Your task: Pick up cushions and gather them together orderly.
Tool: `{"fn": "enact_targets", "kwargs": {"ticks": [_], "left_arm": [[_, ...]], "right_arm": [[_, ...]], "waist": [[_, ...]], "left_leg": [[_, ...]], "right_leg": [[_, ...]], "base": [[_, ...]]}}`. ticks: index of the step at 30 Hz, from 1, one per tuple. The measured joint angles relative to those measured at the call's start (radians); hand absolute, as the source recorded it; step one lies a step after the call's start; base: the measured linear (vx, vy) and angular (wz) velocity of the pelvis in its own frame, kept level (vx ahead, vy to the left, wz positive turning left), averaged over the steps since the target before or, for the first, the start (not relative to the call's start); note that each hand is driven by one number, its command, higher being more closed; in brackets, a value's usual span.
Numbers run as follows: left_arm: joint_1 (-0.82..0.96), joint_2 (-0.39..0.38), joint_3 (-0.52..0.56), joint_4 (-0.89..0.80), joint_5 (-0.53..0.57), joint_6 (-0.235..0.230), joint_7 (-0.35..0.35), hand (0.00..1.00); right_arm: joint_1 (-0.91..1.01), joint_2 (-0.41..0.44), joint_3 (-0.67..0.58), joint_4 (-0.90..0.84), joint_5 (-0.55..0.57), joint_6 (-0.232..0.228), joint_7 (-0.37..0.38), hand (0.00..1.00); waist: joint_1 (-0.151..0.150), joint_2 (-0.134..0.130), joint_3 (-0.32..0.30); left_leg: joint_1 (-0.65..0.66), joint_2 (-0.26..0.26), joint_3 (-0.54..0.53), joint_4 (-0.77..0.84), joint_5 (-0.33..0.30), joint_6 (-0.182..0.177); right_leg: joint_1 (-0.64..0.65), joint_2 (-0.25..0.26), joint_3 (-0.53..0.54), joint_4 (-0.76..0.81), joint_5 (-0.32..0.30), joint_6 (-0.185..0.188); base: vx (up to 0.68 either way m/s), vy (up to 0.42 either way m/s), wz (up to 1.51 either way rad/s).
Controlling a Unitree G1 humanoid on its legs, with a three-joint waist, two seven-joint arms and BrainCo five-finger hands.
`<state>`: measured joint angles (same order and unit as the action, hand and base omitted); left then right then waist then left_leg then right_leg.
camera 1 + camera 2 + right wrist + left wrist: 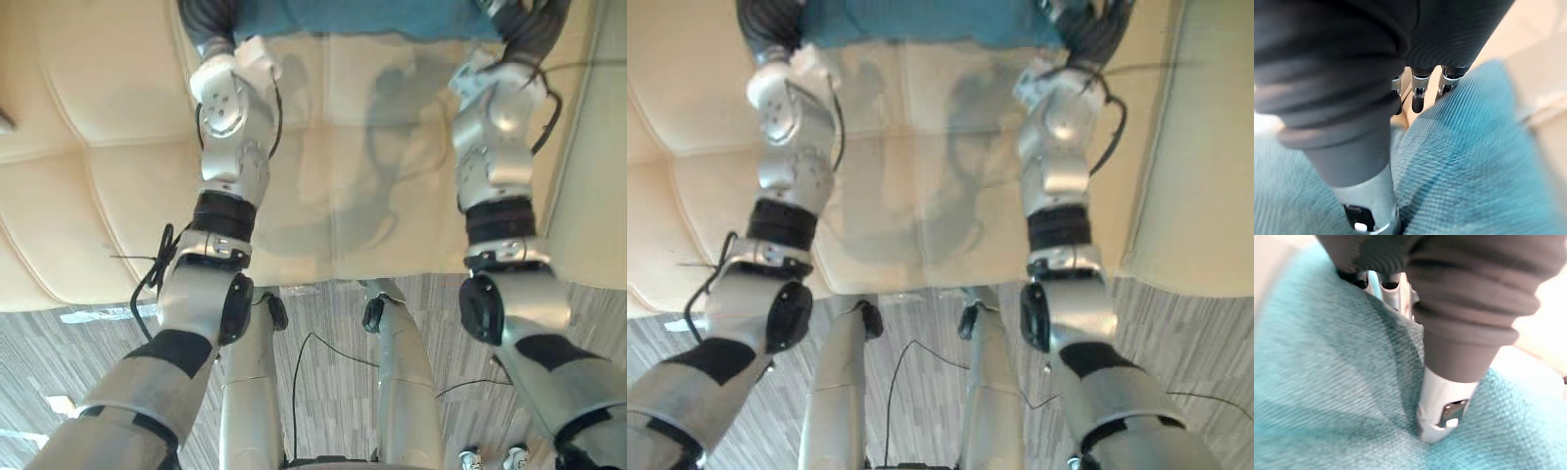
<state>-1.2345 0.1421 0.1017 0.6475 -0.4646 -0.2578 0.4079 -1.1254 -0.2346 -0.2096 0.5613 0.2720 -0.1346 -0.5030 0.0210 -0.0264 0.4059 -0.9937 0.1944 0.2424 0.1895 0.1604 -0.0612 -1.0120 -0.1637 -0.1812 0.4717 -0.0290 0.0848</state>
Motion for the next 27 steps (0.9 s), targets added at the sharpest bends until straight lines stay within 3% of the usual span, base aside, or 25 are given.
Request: {"fn": "enact_targets", "kwargs": {"ticks": [5,10,13,16,19,23,27], "left_arm": [[0.138,-0.009,0.043,-0.036,-0.002,0.016,-0.021,0.0],[0.372,0.022,0.107,-0.138,-0.002,0.025,-0.034,0.0],[0.528,0.033,0.082,-0.233,0.007,0.025,-0.078,0.0],[0.682,0.034,0.027,-0.293,0.042,0.025,-0.125,0.0],[0.866,0.011,-0.022,-0.312,0.088,0.034,-0.164,0.0],[1.095,-0.026,-0.094,-0.27,0.155,0.062,-0.212,0.0],[1.216,-0.048,-0.101,-0.131,0.26,0.094,-0.252,0.0]], "right_arm": [[0.201,0.035,-0.118,-0.086,0.013,-0.004,0.016,0.0],[0.402,0.033,-0.184,-0.207,0.012,-0.022,0.068,0.0],[0.584,0.034,-0.182,-0.296,0.005,-0.025,0.108,0.0],[0.765,0.064,-0.174,-0.353,-0.006,-0.027,0.149,0.0],[0.908,0.118,-0.131,-0.352,-0.06,-0.022,0.189,0.0],[1.117,0.169,-0.061,-0.305,-0.125,-0.013,0.234,0.0],[1.21,0.217,-0.028,-0.109,-0.193,0.007,0.277,0.0]], "waist": [[0.006,-0.001,-0.001],[0.02,-0.002,-0.002],[0.02,-0.004,-0.005],[0.019,-0.024,-0.02],[0.018,-0.023,-0.029],[0.016,-0.03,-0.142],[0.017,-0.036,-0.257]], "left_leg": [[0.058,0.013,-0.035,0.04,-0.001,0.0],[0.101,0.036,-0.05,0.112,-0.011,0.003],[0.179,0.036,-0.061,0.124,-0.081,-0.015],[0.232,0.016,-0.061,0.144,-0.098,-0.018],[0.337,0.014,-0.061,0.127,-0.114,-0.023],[0.486,-0.002,-0.057,0.034,-0.102,-0.034],[0.629,-0.014,-0.033,-0.055,-0.092,-0.037]], "right_leg": [[0.066,0.005,-0.014,0.093,-0.053,-0.031],[0.124,0.015,-0.027,0.167,-0.076,-0.021],[0.211,0.021,-0.027,0.178,-0.144,-0.027],[0.301,0.008,-0.025,0.148,-0.226,-0.036],[0.407,0.009,-0.031,0.113,-0.239,-0.034],[0.557,0.008,-0.052,0.029,-0.237,-0.026],[0.69,0.011,-0.059,-0.062,-0.219,-0.026]], "base": [[0.0,-0.083,0.28],[0.0,-0.103,0.12],[0.0,-0.07,0.12],[-0.04,-0.068,0.18],[-0.08,-0.019,-0.03],[0.06,-0.001,0.11],[0.13,0.002,0.0]]}}
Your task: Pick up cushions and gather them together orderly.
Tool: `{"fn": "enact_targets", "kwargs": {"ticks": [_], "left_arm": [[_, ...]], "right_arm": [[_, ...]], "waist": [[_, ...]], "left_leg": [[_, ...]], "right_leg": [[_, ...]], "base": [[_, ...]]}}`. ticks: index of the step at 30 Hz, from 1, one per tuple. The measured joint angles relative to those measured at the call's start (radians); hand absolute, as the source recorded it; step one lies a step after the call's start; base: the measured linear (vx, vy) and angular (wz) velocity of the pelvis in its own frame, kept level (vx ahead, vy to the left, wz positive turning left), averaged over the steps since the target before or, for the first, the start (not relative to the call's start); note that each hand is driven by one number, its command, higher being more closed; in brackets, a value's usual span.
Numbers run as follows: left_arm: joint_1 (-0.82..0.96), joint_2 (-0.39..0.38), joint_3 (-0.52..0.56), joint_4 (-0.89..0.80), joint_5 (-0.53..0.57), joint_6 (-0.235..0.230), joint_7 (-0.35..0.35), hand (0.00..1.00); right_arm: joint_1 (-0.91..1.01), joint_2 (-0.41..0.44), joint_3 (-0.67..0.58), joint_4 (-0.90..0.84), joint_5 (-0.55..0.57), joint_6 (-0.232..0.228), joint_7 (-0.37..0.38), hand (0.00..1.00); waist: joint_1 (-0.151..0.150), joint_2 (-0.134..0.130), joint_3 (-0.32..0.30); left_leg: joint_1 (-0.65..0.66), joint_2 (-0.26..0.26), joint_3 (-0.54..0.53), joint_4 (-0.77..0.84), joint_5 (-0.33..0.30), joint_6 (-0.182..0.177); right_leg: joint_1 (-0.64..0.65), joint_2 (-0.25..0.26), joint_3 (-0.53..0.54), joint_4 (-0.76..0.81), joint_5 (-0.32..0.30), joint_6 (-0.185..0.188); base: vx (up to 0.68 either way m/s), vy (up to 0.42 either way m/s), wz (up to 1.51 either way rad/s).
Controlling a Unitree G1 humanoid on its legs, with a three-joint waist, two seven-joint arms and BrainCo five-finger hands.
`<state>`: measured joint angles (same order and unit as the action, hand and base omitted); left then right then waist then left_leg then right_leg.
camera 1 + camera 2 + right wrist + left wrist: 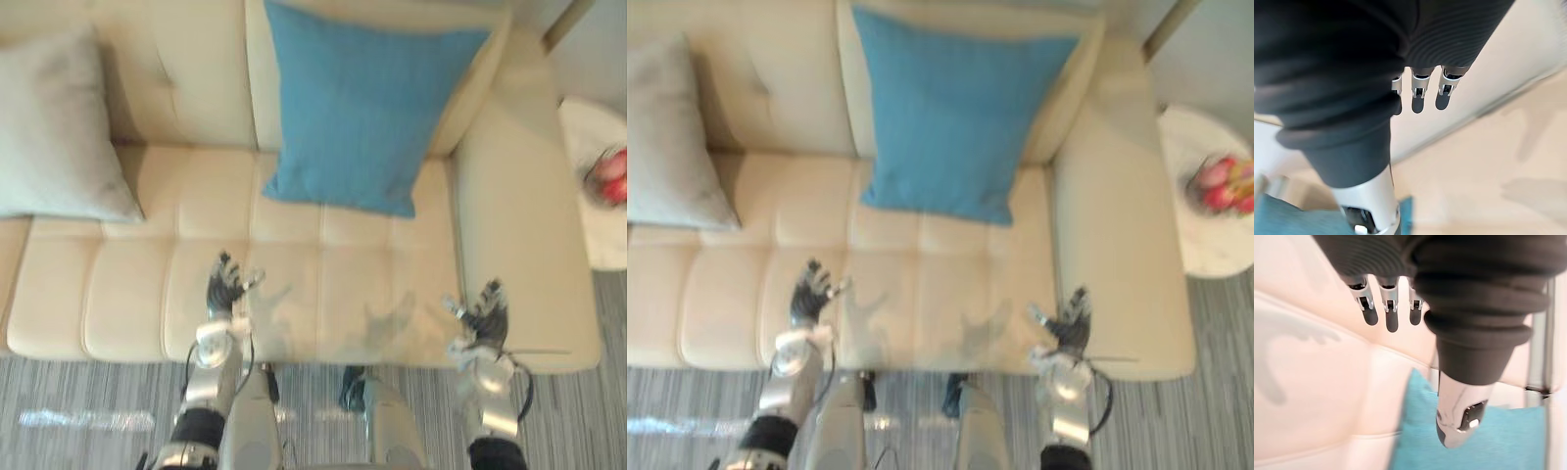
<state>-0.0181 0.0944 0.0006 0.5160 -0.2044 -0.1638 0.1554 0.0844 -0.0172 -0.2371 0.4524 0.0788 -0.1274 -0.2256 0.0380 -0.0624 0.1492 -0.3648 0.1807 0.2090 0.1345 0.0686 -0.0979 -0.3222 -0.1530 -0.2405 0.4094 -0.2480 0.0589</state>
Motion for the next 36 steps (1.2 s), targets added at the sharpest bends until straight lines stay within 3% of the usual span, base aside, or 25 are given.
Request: {"fn": "enact_targets", "kwargs": {"ticks": [6,11,15,28,30,31,32,33,34,35,36], "left_arm": [[0.015,-0.042,0.022,0.286,0.149,0.035,-0.03,0.0],[0.025,-0.047,0.071,0.418,0.233,0.056,-0.042,0.0],[0.045,-0.029,0.099,0.482,0.284,0.068,-0.047,0.0],[0.01,-0.01,0.086,0.517,0.321,0.085,-0.051,0.0],[-0.025,-0.017,0.079,0.491,0.318,0.085,-0.051,0.0],[-0.021,-0.024,0.081,0.478,0.317,0.085,-0.05,0.0],[-0.041,-0.029,0.092,0.465,0.311,0.085,-0.05,0.0],[-0.047,-0.031,0.088,0.443,0.306,0.084,-0.05,0.0],[-0.046,-0.032,0.089,0.431,0.298,0.081,-0.05,0.0],[-0.046,-0.029,0.095,0.416,0.289,0.081,-0.049,0.0],[-0.054,-0.05,0.096,0.405,0.259,0.082,-0.044,0.0]], "right_arm": [[0.023,0.062,0.002,0.308,-0.001,0.032,0.056,0.0],[0.02,0.061,-0.077,0.445,-0.001,0.047,0.076,0.0],[0.007,0.043,-0.115,0.531,-0.003,0.058,0.08,0.0],[-0.072,0.027,-0.097,0.58,-0.039,0.081,0.087,0.0],[-0.077,0.023,-0.052,0.525,-0.039,0.081,0.085,0.0],[-0.08,0.026,-0.049,0.51,-0.039,0.082,0.085,0.0],[-0.082,0.029,-0.036,0.498,-0.038,0.082,0.083,0.0],[-0.064,0.03,-0.029,0.501,-0.039,0.084,0.079,0.0],[-0.06,0.034,-0.025,0.503,-0.039,0.084,0.077,0.0],[-0.062,0.043,-0.024,0.503,-0.039,0.084,0.076,0.0],[-0.114,0.06,-0.009,0.432,-0.037,0.069,0.05,0.0]], "waist": [[-0.002,0.024,-0.068],[-0.007,0.029,-0.095],[-0.03,0.027,-0.1],[-0.031,0.01,-0.066],[-0.019,0.027,-0.059],[-0.01,0.037,-0.055],[-0.01,0.035,-0.048],[-0.012,0.03,-0.049],[-0.011,0.023,-0.053],[-0.003,-0.003,-0.068],[0.06,-0.015,-0.061]], "left_leg": [[0.146,-0.012,0.034,-0.1,0.013,-0.014],[0.227,-0.035,0.056,-0.164,0.015,-0.015],[0.271,-0.051,0.056,-0.197,0.015,-0.015],[0.266,-0.07,0.127,-0.238,0.022,-0.003],[0.209,-0.043,0.115,-0.217,0.007,0.025],[0.191,-0.018,0.115,-0.21,0.022,0.051],[0.187,-0.013,0.115,-0.191,0.026,0.055],[0.173,-0.02,0.09,-0.162,0.034,0.054],[0.162,-0.023,0.079,-0.138,0.032,0.056],[0.133,-0.025,0.08,-0.101,0.031,0.057],[0.028,0.02,0.109,-0.004,0.036,0.048]], "right_leg": [[0.15,0.009,0.011,-0.148,0.049,0.021],[0.232,0.015,0.032,-0.242,0.083,0.039],[0.288,0.014,0.033,-0.304,0.112,0.047],[0.226,0.003,0.115,-0.357,0.205,0.046],[0.137,0.034,0.095,-0.31,0.293,0.011],[0.125,0.041,0.091,-0.294,0.293,0.011],[0.067,0.022,0.064,-0.049,0.176,-0.006],[0.07,-0.007,0.046,0.119,0.117,0.015],[0.082,-0.017,0.044,0.17,0.109,0.029],[0.089,-0.028,0.052,0.187,0.099,0.046],[0.183,0.029,0.035,-0.062,-0.017,0.056]], "base": [[0.14,0.03,-0.12],[0.12,0.042,-0.12],[0.08,0.04,-0.02],[-0.05,0.046,-0.24],[-0.13,0.043,-0.53],[-0.14,0.0,-0.3],[-0.07,-0.076,0.28],[-0.06,-0.081,0.57],[0.01,-0.119,0.62],[-0.19,-0.346,0.04],[-0.34,-0.415,-0.21]]}}
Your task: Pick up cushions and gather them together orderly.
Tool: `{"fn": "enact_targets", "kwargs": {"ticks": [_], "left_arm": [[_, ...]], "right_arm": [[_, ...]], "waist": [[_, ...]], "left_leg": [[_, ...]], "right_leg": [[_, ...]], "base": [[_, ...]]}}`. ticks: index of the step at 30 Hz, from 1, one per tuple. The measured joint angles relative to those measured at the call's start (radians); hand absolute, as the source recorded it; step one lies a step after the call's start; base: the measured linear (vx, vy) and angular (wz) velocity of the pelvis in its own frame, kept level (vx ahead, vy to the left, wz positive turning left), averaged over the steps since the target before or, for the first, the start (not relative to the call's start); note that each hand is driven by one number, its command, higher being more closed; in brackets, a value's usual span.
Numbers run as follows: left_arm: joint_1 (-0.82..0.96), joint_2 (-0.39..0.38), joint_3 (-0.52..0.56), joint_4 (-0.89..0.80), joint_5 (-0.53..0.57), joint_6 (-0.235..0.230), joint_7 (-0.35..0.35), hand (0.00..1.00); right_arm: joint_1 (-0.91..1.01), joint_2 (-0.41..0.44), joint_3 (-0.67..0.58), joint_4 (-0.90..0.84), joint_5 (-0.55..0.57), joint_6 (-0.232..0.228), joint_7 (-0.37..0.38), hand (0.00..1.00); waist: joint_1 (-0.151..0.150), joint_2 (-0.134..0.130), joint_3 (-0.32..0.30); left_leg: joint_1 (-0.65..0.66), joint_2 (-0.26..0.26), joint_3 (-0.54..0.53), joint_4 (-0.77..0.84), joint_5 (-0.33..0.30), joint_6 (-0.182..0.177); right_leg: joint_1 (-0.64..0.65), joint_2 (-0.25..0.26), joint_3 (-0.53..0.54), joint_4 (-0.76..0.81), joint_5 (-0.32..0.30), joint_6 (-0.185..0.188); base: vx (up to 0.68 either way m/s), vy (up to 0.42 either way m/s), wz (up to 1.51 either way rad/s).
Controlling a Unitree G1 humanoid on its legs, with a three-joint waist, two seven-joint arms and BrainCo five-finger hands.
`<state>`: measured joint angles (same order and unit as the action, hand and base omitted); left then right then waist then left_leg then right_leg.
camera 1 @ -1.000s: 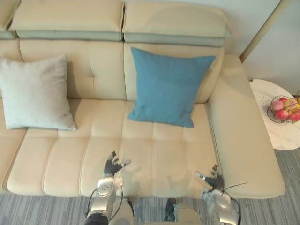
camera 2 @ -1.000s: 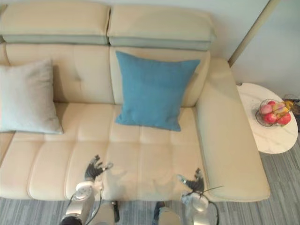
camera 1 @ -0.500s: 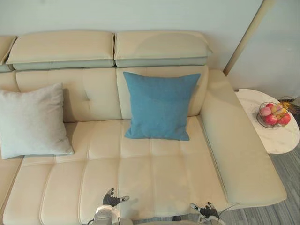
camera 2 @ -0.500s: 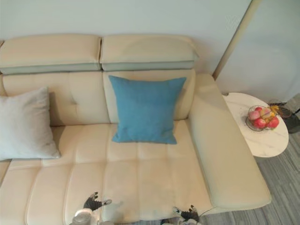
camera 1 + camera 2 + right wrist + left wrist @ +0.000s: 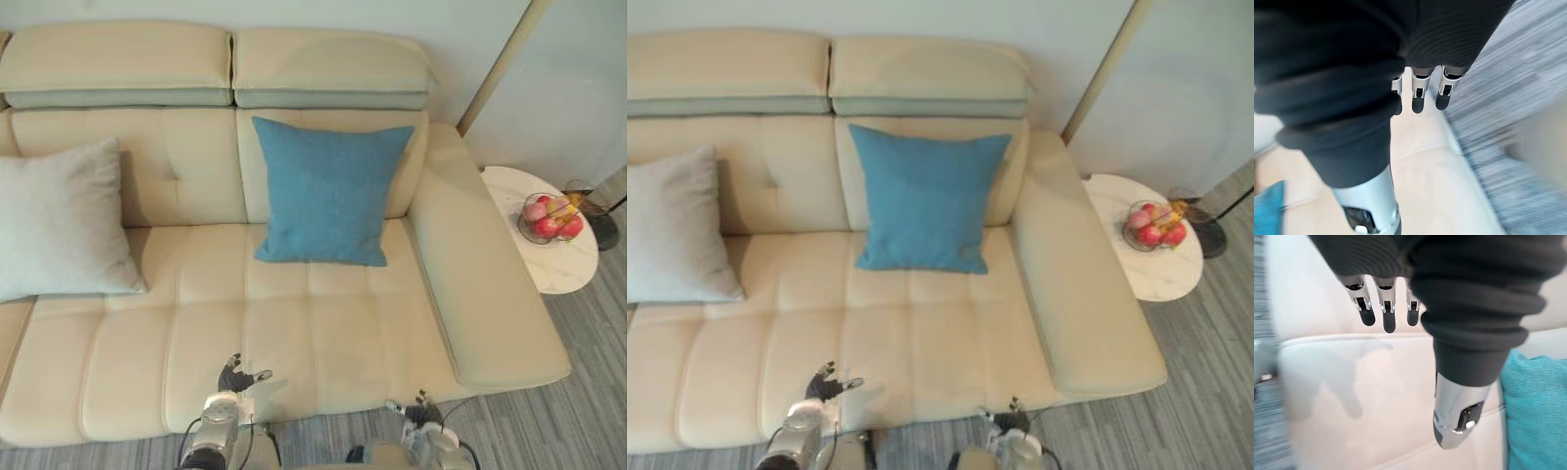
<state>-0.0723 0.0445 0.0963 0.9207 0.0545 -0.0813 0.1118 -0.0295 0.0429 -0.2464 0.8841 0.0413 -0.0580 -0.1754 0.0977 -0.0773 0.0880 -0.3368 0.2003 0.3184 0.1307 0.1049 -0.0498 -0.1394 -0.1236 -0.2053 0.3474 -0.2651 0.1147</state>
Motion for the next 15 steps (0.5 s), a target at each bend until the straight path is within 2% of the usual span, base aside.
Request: {"fn": "enact_targets", "kwargs": {"ticks": [1,3,4,5,6,7,8,9,10,11,12,13,15], "left_arm": [[0.005,-0.02,-0.008,0.001,-0.007,0.001,0.0,0.0],[0.028,-0.046,-0.028,0.003,-0.017,0.002,-0.002,0.0],[0.042,-0.05,-0.056,0.002,-0.018,0.001,-0.002,0.0],[0.05,-0.05,-0.072,0.002,-0.018,0.002,0.0,0.0],[0.055,-0.045,-0.077,0.002,-0.018,0.002,-0.001,0.0],[0.048,-0.052,-0.074,0.003,-0.019,0.004,-0.002,0.0],[0.045,-0.058,-0.074,0.002,-0.019,0.006,-0.002,0.0],[0.045,-0.06,-0.075,0.002,-0.019,0.006,-0.003,0.0],[0.048,-0.061,-0.075,0.003,-0.019,0.006,-0.003,0.0],[0.048,-0.059,-0.074,0.004,-0.019,0.006,-0.003,0.0],[0.048,-0.059,-0.074,0.01,-0.019,0.006,-0.003,0.0],[0.048,-0.059,-0.074,0.019,-0.019,0.006,-0.003,0.0],[0.047,-0.027,-0.076,0.045,-0.018,0.007,-0.002,0.0]], "right_arm": [[-0.01,-0.016,0.017,-0.014,0.0,-0.008,-0.003,0.0],[0.005,-0.018,0.02,-0.018,0.001,-0.009,-0.013,0.0],[0.032,-0.022,0.023,-0.018,0.001,-0.009,-0.02,0.0],[0.033,-0.018,0.029,-0.019,0.0,-0.008,-0.021,0.0],[0.039,-0.012,0.026,-0.018,0.0,-0.008,-0.022,0.0],[0.036,-0.004,0.011,-0.004,0.001,-0.008,-0.021,0.0],[0.042,-0.011,0.011,-0.002,0.001,-0.003,-0.022,0.0],[0.05,-0.012,0.011,-0.002,0.001,-0.003,-0.022,0.0],[0.064,-0.015,0.01,-0.001,0.002,-0.003,-0.021,0.0],[0.077,-0.017,-0.008,0.007,0.005,-0.003,-0.017,0.0],[0.086,-0.019,-0.029,0.025,0.01,-0.004,-0.013,0.0],[0.09,-0.024,-0.035,0.042,0.011,-0.003,-0.011,0.0],[0.079,-0.014,-0.057,0.095,0.02,0.002,0.005,0.0]], "waist": [[0.016,0.033,0.016],[0.014,0.063,0.012],[0.014,0.07,0.012],[0.014,0.078,0.015],[0.013,0.073,0.008],[0.007,0.06,0.017],[0.006,0.051,0.023],[0.001,0.049,0.024],[-0.006,0.044,0.023],[-0.017,0.05,0.02],[-0.035,0.065,0.011],[-0.042,0.083,0.002],[-0.048,0.047,-0.011]], "left_leg": [[-0.011,0.028,-0.006,0.016,0.01,-0.02],[0.003,0.054,-0.008,-0.004,0.031,-0.031],[0.015,0.074,-0.013,-0.006,0.053,-0.04],[0.025,0.08,-0.026,-0.022,0.072,-0.057],[0.024,0.077,-0.033,-0.035,0.085,-0.079],[-0.002,0.078,-0.054,0.081,0.004,-0.06],[-0.017,0.063,-0.069,0.221,-0.084,-0.03],[-0.013,0.058,-0.073,0.267,-0.118,-0.023],[-0.004,0.053,-0.08,0.332,-0.17,-0.02],[0.024,0.054,-0.084,0.397,-0.238,-0.027],[0.061,0.051,-0.086,0.383,-0.287,-0.042],[0.079,0.042,-0.09,0.33,-0.303,-0.062],[0.129,-0.032,-0.062,0.165,-0.266,-0.046]], "right_leg": [[0.039,0.04,-0.015,-0.098,0.009,-0.058],[0.053,0.069,-0.03,-0.103,0.019,-0.072],[0.05,0.087,-0.036,-0.07,0.019,-0.073],[0.043,0.093,-0.049,-0.061,0.033,-0.09],[0.035,0.086,-0.06,-0.066,0.037,-0.097],[0.035,0.074,-0.075,-0.078,0.042,-0.116],[0.033,0.048,-0.079,-0.071,0.05,-0.117],[0.034,0.039,-0.079,-0.07,0.053,-0.115],[0.033,0.026,-0.081,-0.07,0.058,-0.112],[0.032,0.013,-0.084,-0.075,0.068,-0.097],[0.033,0.006,-0.085,-0.083,0.08,-0.078],[0.033,0.008,-0.084,-0.092,0.087,-0.067],[0.032,-0.02,-0.054,-0.165,0.132,-0.039]], "base": [[-0.39,-0.377,-0.35],[-0.23,-0.123,-0.02],[-0.21,-0.142,0.05],[-0.14,-0.104,-0.01],[-0.14,-0.06,-0.04],[-0.1,-0.002,-0.04],[-0.16,0.037,-0.02],[-0.14,0.068,0.06],[-0.16,0.13,0.13],[-0.13,0.179,0.18],[-0.1,0.258,0.2],[-0.04,0.244,0.18],[-0.06,0.2,0.03]]}}
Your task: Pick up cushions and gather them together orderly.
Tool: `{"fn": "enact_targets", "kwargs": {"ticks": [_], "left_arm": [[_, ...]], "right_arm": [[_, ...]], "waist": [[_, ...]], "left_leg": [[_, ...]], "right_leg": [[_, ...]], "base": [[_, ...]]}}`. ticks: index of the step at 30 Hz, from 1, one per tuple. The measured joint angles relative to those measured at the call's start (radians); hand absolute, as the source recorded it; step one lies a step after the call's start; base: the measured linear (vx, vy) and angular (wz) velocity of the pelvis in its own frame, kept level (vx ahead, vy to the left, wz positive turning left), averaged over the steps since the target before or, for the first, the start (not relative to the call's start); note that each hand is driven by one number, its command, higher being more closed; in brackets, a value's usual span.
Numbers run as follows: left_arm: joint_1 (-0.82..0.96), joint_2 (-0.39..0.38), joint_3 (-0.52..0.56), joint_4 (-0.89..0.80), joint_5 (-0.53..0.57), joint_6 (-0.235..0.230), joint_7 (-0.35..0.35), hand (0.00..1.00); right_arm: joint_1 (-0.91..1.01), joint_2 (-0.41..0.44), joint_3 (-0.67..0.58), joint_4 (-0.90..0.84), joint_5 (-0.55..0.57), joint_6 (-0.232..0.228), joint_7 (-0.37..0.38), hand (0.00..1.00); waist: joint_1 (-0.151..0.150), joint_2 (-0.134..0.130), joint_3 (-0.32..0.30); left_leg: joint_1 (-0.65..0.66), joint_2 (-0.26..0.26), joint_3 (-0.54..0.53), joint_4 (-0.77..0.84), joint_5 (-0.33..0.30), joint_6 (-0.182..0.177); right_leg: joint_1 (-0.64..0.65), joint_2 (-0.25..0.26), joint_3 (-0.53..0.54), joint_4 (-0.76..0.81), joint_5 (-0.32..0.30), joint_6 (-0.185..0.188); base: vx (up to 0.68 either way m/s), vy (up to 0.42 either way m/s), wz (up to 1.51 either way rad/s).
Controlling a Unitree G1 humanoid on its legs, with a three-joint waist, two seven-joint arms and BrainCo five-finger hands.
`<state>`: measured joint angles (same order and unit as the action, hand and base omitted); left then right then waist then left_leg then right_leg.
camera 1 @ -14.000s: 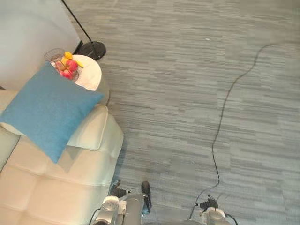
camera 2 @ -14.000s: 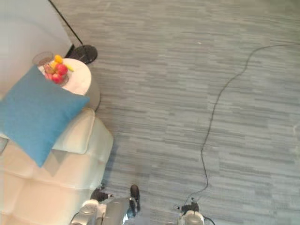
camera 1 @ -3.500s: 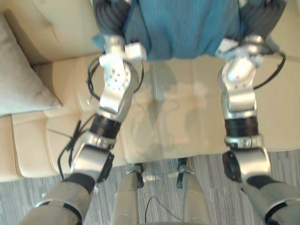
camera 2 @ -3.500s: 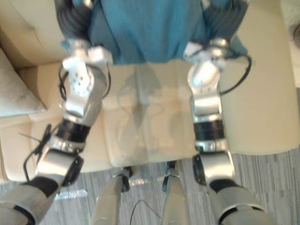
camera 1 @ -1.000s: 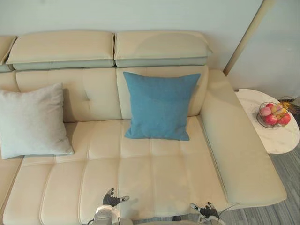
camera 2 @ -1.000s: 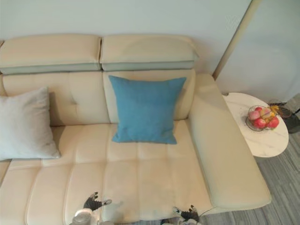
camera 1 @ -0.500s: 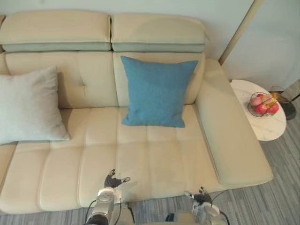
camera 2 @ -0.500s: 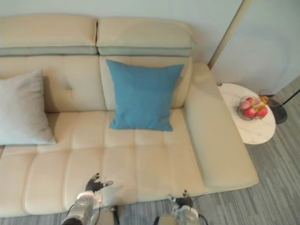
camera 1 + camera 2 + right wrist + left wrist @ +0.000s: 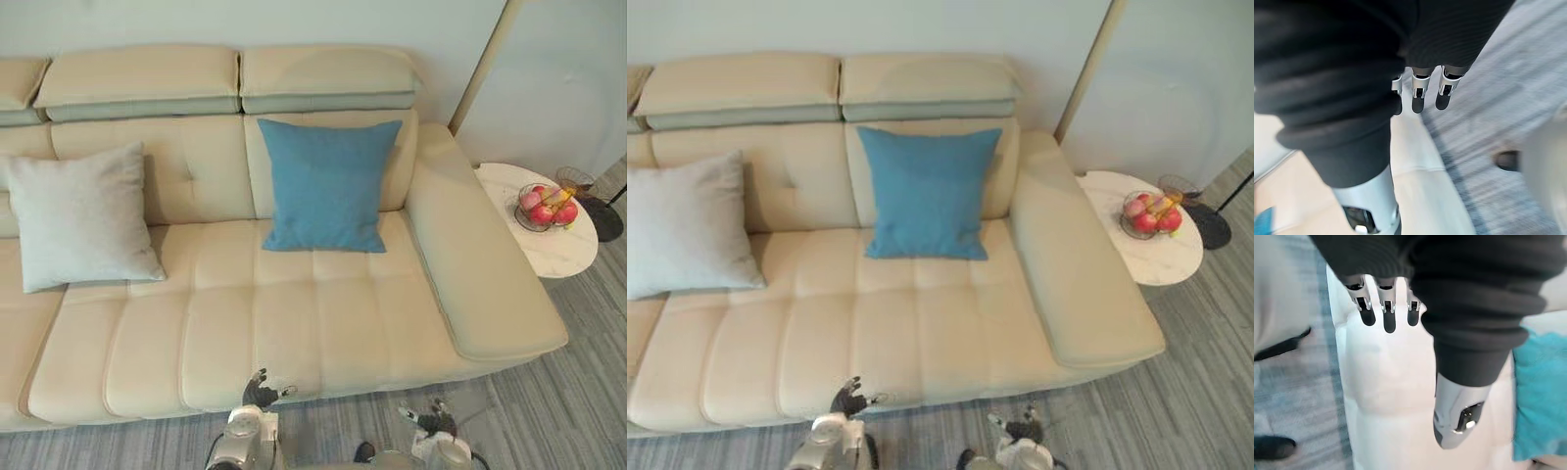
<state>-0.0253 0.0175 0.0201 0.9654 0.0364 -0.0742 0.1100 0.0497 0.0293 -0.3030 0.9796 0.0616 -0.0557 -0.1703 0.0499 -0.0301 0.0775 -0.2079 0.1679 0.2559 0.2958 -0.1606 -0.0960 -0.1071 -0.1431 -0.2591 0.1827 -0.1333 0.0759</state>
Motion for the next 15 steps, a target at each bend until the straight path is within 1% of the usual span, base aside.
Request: {"fn": "enact_targets", "kwargs": {"ticks": [1,4,5,7,9,11,14,15], "left_arm": [[0.017,0.026,0.001,0.008,0.0,0.002,0.001,0.0],[0.033,0.066,0.0,0.031,0.0,0.005,0.001,0.0],[0.038,0.071,0.001,0.033,0.0,0.006,0.001,0.0],[0.043,0.085,0.003,0.051,0.001,0.014,0.001,0.0],[0.048,0.087,0.005,0.058,0.002,0.014,0.002,0.0],[0.054,0.081,0.033,0.069,0.002,0.015,0.001,0.0],[0.06,0.079,0.039,0.07,0.003,0.015,0.001,0.0],[0.069,0.086,0.079,0.089,0.012,0.016,0.001,0.0]], "right_arm": [[0.002,0.003,-0.006,0.019,0.001,-0.001,0.003,0.0],[0.01,0.003,-0.011,0.036,0.019,0.004,0.007,0.0],[0.01,0.003,-0.012,0.043,0.019,0.006,0.007,0.0],[-0.001,0.0,-0.038,0.06,0.019,0.007,0.012,0.0],[-0.009,-0.001,-0.048,0.061,0.019,0.008,0.013,0.0],[-0.012,-0.005,-0.048,0.061,0.019,0.008,0.014,0.0],[-0.03,-0.011,-0.049,0.063,0.019,0.009,0.014,0.0],[-0.1,-0.051,-0.049,0.101,0.016,0.017,0.014,0.0]], "waist": [[-0.005,-0.015,-0.008],[-0.014,-0.037,-0.023],[-0.015,-0.035,-0.023],[-0.018,-0.027,-0.023],[-0.019,-0.024,-0.023],[-0.019,-0.021,-0.024],[-0.024,-0.022,-0.024],[-0.049,-0.014,0.015]], "left_leg": [[0.024,-0.041,0.007,-0.079,0.04,0.014],[0.069,-0.101,0.006,-0.199,0.105,0.039],[0.079,-0.108,0.006,-0.217,0.114,0.041],[0.117,-0.13,0.005,-0.28,0.146,0.051],[0.141,-0.142,0.005,-0.316,0.161,0.05],[0.158,-0.145,0.004,-0.338,0.168,0.051],[0.169,-0.148,-0.001,-0.359,0.178,0.052],[0.223,-0.151,-0.008,-0.398,0.178,0.051]], "right_leg": [[0.004,-0.02,0.006,-0.05,0.032,0.015],[0.028,-0.051,0.006,-0.112,0.082,0.028],[0.037,-0.052,0.007,-0.123,0.086,0.026],[0.052,-0.06,0.009,-0.14,0.095,0.034],[0.063,-0.06,0.009,-0.148,0.095,0.034],[0.072,-0.058,0.009,-0.155,0.095,0.034],[0.075,-0.055,0.007,-0.162,0.095,0.034],[0.113,-0.048,0.028,-0.192,0.095,0.033]], "base": [[-0.06,0.157,0.01],[-0.02,0.139,0.18],[0.01,0.106,0.07],[0.01,0.06,0.02],[0.01,0.024,0.0],[0.04,0.008,-0.02],[0.05,-0.007,0.0],[0.0,0.0,0.0]]}}
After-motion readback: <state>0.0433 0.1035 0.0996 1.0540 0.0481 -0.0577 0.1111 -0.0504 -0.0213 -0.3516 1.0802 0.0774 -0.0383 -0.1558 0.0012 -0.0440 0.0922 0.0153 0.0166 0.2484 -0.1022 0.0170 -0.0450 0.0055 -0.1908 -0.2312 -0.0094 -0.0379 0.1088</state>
